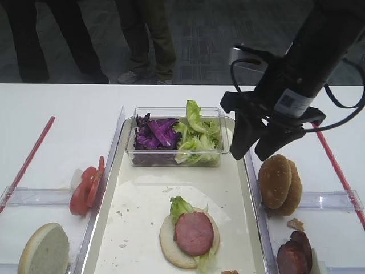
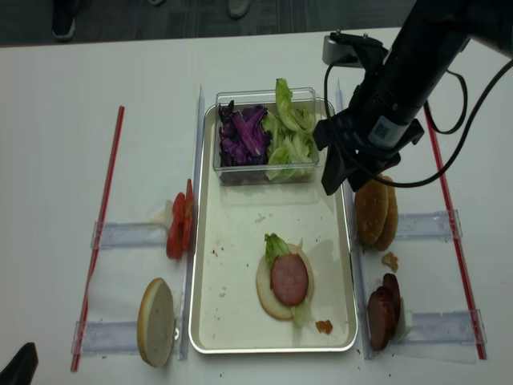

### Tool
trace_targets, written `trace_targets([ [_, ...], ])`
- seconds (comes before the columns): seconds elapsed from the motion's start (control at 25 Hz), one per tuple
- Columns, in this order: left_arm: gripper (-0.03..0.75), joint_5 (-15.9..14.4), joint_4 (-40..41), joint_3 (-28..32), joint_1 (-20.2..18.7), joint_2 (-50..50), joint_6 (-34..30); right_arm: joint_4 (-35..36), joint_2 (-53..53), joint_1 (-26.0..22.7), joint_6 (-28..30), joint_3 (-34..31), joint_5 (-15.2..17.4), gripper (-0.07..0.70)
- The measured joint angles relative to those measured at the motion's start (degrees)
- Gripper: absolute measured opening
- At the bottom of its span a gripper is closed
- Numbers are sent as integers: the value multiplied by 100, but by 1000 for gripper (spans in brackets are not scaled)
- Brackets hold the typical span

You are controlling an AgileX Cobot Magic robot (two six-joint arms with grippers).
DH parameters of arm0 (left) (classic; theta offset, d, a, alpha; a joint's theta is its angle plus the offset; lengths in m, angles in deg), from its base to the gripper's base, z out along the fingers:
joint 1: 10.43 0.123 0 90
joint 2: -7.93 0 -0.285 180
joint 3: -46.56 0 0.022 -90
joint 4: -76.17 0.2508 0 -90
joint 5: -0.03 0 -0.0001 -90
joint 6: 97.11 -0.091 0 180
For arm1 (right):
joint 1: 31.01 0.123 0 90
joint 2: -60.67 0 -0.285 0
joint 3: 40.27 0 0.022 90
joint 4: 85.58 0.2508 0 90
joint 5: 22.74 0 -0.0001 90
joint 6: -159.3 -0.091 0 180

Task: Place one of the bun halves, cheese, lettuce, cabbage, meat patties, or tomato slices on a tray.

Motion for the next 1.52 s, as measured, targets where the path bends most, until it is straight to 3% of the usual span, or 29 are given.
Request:
trace_targets([
  [0.48, 400, 0, 0, 0, 0, 0, 0, -1497, 76, 0, -1076, 0, 22, 401],
  [1.0, 400, 0, 0, 0, 0, 0, 0, -1683, 76, -15, -1292, 0, 22, 400],
  [1.52, 400, 0, 0, 0, 0, 0, 0, -1816, 76, -1199, -1034, 0, 35, 399],
])
